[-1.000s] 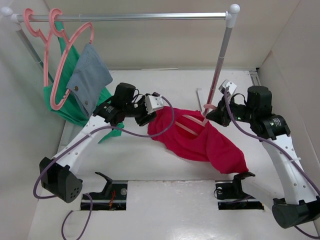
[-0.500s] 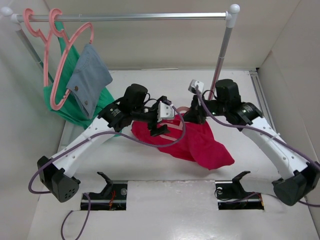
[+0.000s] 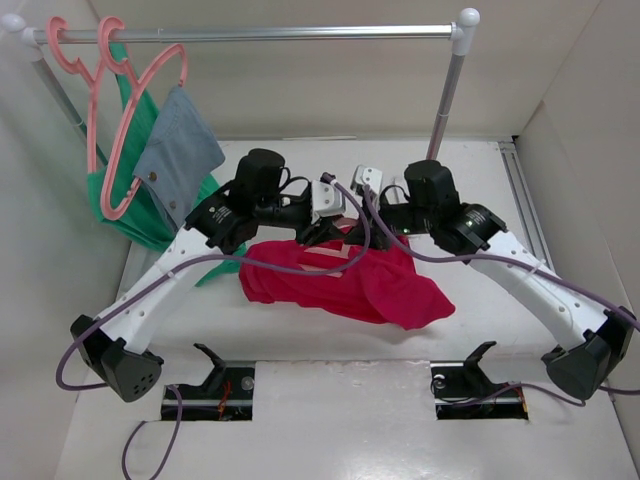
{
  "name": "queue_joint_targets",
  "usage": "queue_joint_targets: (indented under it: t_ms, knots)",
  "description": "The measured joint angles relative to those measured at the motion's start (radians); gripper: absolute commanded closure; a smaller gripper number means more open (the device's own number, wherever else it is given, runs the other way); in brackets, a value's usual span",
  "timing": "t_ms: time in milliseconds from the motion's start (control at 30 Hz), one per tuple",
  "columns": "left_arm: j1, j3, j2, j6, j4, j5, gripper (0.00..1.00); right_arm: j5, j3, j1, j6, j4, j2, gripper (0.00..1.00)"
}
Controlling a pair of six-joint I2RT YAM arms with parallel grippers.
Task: Place the t-shirt on the hanger
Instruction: Place tshirt on hanger
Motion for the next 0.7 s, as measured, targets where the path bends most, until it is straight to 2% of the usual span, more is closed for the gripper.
queue_joint_targets:
  t_ms: [133,233,300,500,533,567,633,700]
  knots:
    - [0.000,0.054,0.001,0.029,-0.053,0.036,0.70,0.018,0.000,0.043,-0.026,-0.009,0.000,1.00]
    - [0.000,0.064,0.002,0.027,-0.059,0.044,0.82,0.020,0.000,0.050,-0.037,-0.016,0.000,1.00]
    - [0.000,0.064,0.008,0.025,-0.058,0.043,0.85,0.025,0.000,0.054,-0.039,-0.019,0.000,1.00]
    - [0.000,0.064,0.024,0.027,-0.065,0.043,0.81,0.041,0.000,0.057,-0.045,-0.021,0.000,1.00]
    - [0.000,0.064,0.025,0.028,-0.068,0.042,0.95,0.041,0.000,0.058,-0.045,-0.020,0.000,1.00]
    - [0.000,0.064,0.026,0.027,-0.072,0.045,1.00,0.043,0.000,0.058,-0.045,-0.020,0.000,1.00]
    - [0.000,0.064,0.026,0.025,-0.076,0.049,1.00,0.043,0.000,0.058,-0.060,-0.023,0.000,1.00]
    - [0.000,0.064,0.026,0.019,-0.075,0.050,1.00,0.043,0.000,0.058,-0.067,-0.024,-0.001,0.74]
